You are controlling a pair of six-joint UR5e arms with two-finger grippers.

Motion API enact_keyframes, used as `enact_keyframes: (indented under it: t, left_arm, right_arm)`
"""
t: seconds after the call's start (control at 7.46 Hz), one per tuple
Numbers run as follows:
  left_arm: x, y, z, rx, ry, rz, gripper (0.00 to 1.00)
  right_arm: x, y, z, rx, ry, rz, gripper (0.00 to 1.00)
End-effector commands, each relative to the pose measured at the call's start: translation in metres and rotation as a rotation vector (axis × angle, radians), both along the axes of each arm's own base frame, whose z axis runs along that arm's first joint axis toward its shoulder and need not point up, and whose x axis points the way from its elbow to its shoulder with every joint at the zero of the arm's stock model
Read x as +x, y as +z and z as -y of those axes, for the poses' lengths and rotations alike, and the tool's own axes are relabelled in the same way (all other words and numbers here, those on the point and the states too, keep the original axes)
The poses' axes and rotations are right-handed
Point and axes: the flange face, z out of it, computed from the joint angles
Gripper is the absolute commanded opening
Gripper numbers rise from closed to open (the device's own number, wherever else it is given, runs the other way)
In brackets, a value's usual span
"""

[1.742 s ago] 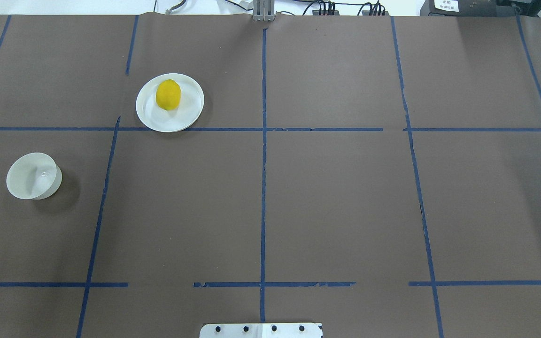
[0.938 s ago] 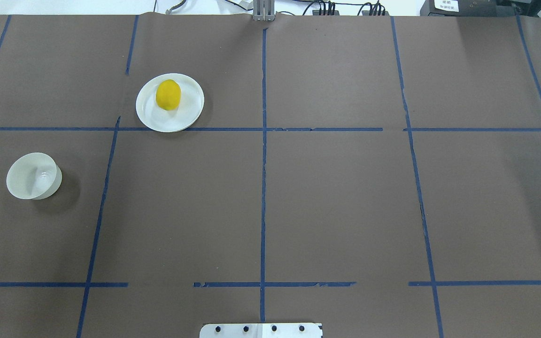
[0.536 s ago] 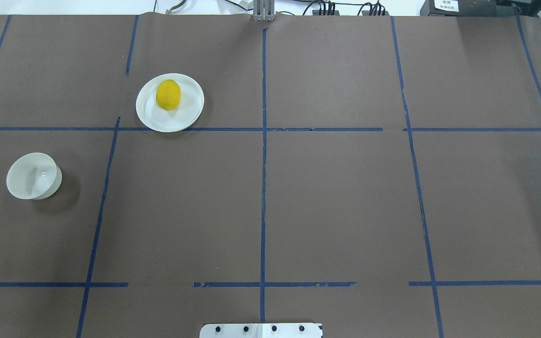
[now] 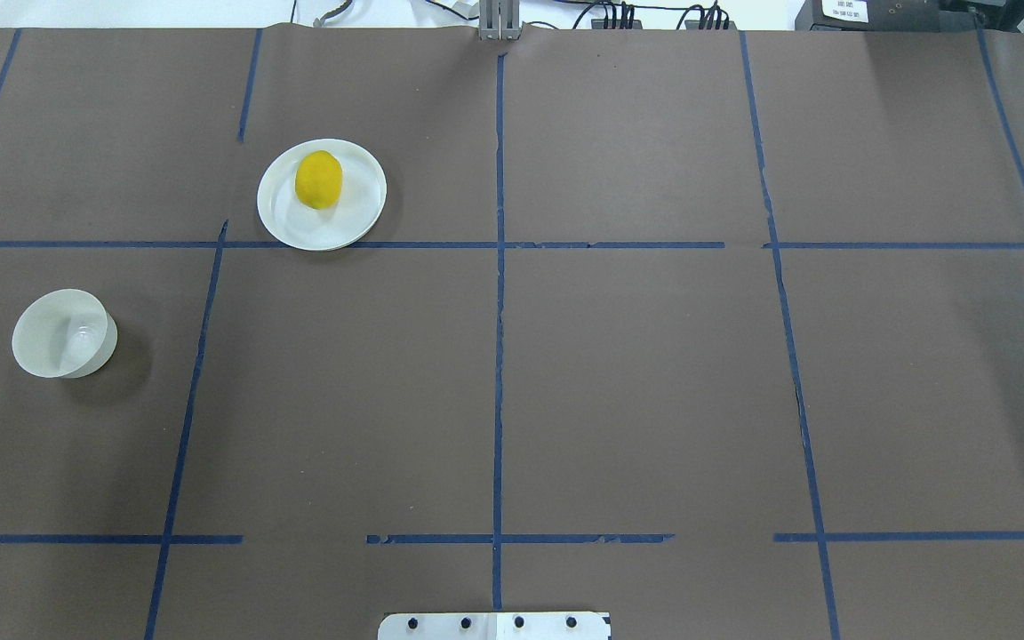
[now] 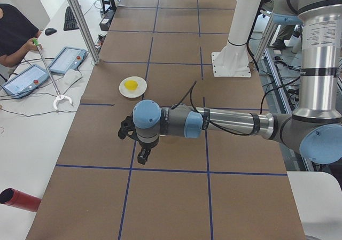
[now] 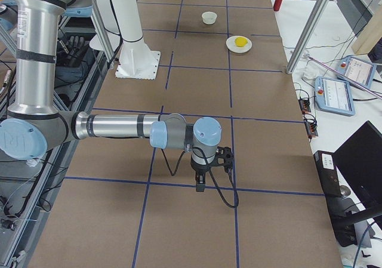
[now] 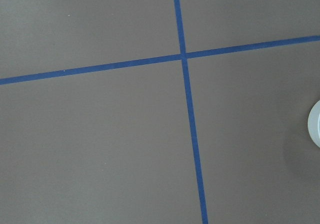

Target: Move lemon from plate to bowl

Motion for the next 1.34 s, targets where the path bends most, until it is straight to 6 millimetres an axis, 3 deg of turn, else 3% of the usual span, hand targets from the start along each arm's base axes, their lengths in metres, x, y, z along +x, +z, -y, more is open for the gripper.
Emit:
enact_keyframes:
  t: [0.0,0.27,0.54,0.67,0.8,0.94,1.07,1.21]
  left_arm:
    - [0.089,-0.061,0.051,-0.022,0.018,-0.035,1.00]
    - [0.207,-0.129,0.090,-0.153,0.020,-0.069,1.00]
    - [0.286,-0.185,0.157,-0.274,-0.039,-0.093,1.00]
    - [0.335,-0.210,0.181,-0.337,-0.087,-0.127,1.00]
    - [0.366,-0.226,0.191,-0.360,-0.163,-0.153,1.00]
    - [0.416,-0.243,0.201,-0.357,-0.208,-0.112,1.00]
    - [0.442,-0.256,0.216,-0.385,-0.235,-0.087,1.00]
    - [0.476,-0.264,0.207,-0.455,-0.253,-0.082,0.99]
  right_arm:
    - [0.000,0.000,0.000,0.000,0.000,0.000,1.00]
    - [0.000,0.000,0.000,0.000,0.000,0.000,1.00]
    - [0.000,0.000,0.000,0.000,0.000,0.000,1.00]
    - [0.000,0.000,0.000,0.000,0.000,0.000,1.00]
    - [0.000,0.000,0.000,0.000,0.000,0.000,1.00]
    - [0.000,0.000,0.000,0.000,0.000,0.000,1.00]
    - [0.000,0.000,0.000,0.000,0.000,0.000,1.00]
    - [0.000,0.000,0.000,0.000,0.000,0.000,1.00]
